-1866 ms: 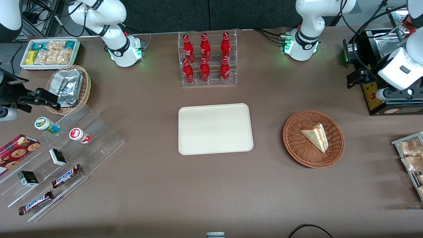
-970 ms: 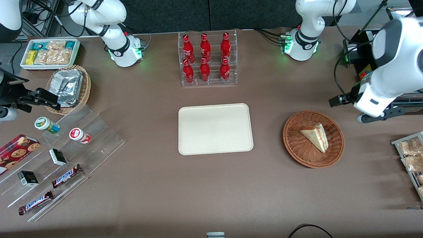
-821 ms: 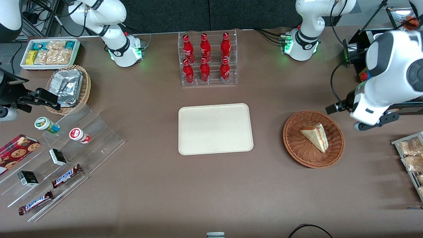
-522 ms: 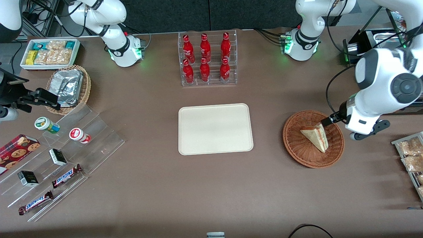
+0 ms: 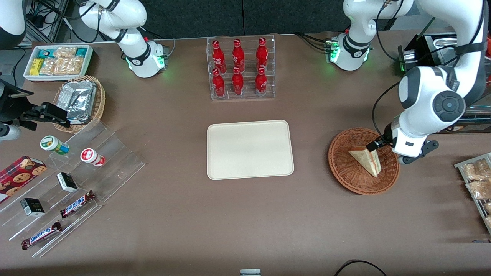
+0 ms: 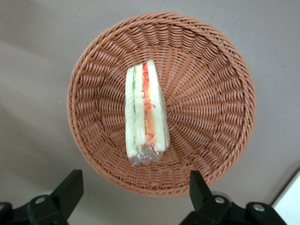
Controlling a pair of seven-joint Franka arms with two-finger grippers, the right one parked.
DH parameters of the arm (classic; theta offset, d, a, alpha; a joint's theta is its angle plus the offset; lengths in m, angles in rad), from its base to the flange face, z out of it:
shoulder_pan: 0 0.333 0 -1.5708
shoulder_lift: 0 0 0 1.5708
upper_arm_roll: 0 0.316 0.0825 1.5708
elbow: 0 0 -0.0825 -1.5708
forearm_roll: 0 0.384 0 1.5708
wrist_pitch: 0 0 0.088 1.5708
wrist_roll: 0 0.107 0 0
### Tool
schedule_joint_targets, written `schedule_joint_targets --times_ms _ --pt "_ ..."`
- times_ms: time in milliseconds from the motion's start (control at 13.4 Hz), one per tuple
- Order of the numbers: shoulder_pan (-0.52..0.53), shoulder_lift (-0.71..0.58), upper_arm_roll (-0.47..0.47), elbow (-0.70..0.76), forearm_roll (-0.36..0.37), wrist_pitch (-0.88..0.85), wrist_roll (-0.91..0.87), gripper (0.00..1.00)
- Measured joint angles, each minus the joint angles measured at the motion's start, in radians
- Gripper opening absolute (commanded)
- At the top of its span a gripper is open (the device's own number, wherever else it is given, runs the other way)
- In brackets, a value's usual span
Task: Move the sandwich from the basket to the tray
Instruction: 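Move the left gripper down toward the sandwich in the wicker basket, then close the left gripper on the wrapped sandwich standing in the basket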
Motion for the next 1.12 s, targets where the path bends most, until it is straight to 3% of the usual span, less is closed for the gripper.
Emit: schedule_joint_targets --times_ms 448,1119 --pt "0.003 0.016 0.010 -0.096 0.000 0.174 -0.053 1.00" --pt "0.004 0.103 0.013 -0.104 0.001 0.303 -0.109 1.00"
